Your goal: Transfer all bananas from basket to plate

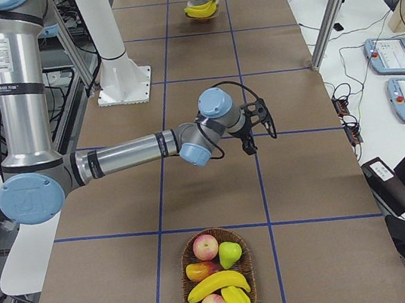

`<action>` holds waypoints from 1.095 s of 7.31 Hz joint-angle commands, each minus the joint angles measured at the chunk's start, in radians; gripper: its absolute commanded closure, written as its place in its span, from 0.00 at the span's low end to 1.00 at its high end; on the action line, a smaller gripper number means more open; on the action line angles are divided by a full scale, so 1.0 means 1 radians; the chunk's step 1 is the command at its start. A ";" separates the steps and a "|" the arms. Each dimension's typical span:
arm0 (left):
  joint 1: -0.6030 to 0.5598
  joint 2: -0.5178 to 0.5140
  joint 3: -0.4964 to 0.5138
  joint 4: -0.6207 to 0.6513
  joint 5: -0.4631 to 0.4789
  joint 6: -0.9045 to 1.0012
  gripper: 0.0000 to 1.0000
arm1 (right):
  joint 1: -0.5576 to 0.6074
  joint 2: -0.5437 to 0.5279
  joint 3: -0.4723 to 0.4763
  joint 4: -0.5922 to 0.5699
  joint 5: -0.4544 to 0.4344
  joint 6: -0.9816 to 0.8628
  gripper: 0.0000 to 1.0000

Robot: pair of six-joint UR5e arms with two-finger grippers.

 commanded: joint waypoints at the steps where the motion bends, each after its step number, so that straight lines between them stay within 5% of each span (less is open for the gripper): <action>1: -0.033 0.008 -0.002 0.056 0.004 0.172 0.01 | 0.117 -0.078 -0.055 -0.102 0.049 -0.238 0.00; 4: -0.044 0.036 -0.009 0.062 -0.023 0.161 0.01 | 0.231 -0.128 -0.145 -0.349 0.003 -0.610 0.00; 8: -0.044 0.072 -0.029 0.053 -0.020 0.160 0.01 | 0.228 -0.097 -0.345 -0.373 -0.144 -0.712 0.00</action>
